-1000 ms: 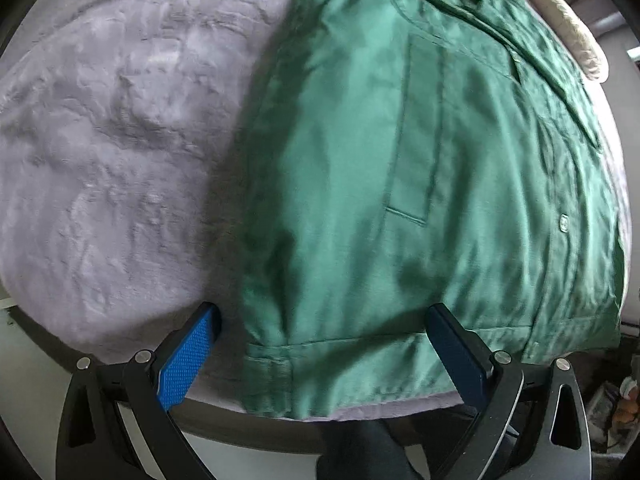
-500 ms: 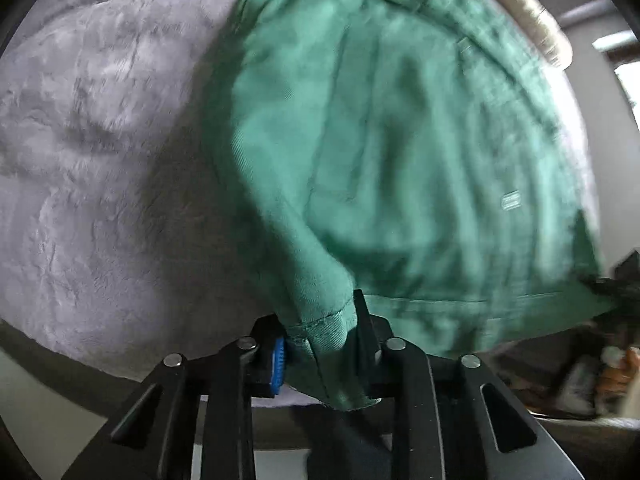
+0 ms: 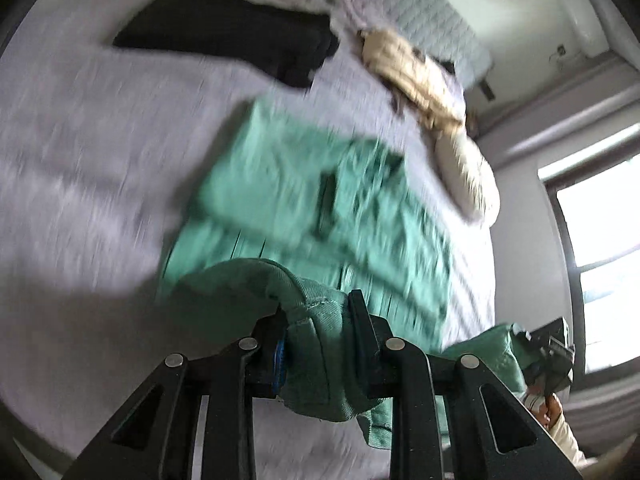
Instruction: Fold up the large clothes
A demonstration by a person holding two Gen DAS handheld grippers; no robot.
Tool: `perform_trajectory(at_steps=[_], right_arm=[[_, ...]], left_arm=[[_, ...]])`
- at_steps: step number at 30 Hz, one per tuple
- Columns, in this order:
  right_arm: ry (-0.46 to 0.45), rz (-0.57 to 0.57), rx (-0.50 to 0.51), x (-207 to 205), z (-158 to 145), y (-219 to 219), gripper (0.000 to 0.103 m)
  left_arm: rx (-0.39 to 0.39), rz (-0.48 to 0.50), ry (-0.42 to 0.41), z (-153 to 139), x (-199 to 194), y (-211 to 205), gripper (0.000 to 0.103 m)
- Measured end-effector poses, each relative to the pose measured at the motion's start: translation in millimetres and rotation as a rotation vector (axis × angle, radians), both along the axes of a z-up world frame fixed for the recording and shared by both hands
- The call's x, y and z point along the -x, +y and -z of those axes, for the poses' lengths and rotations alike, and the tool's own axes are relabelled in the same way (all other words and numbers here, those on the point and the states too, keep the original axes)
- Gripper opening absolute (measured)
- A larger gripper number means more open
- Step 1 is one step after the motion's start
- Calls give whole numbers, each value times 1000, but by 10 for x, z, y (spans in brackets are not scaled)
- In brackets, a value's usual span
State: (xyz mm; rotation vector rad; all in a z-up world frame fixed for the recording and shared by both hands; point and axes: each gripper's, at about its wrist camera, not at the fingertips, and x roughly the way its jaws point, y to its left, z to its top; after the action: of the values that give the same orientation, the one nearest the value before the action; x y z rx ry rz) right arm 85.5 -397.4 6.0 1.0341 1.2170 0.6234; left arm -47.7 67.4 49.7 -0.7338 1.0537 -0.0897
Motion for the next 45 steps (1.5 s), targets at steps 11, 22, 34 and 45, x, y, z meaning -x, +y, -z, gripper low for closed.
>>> perform_trajectory(at_steps=[11,22,34,45], right_arm=[[49,167,98,-1511,318,-58,7],[220,256,165,-2081,1039,-86,11],[-5,139,588,-2145,448,-51,60],[105,67,740,-1979,1229,-85,0]], left_arm=[[-137,39,24,488,-1778,243,28],[-301,35,160,1061,-2337,201,74],[-481,74,81,852,-2244,155,93],[-644,148,243,1671,-2093,-73,93]])
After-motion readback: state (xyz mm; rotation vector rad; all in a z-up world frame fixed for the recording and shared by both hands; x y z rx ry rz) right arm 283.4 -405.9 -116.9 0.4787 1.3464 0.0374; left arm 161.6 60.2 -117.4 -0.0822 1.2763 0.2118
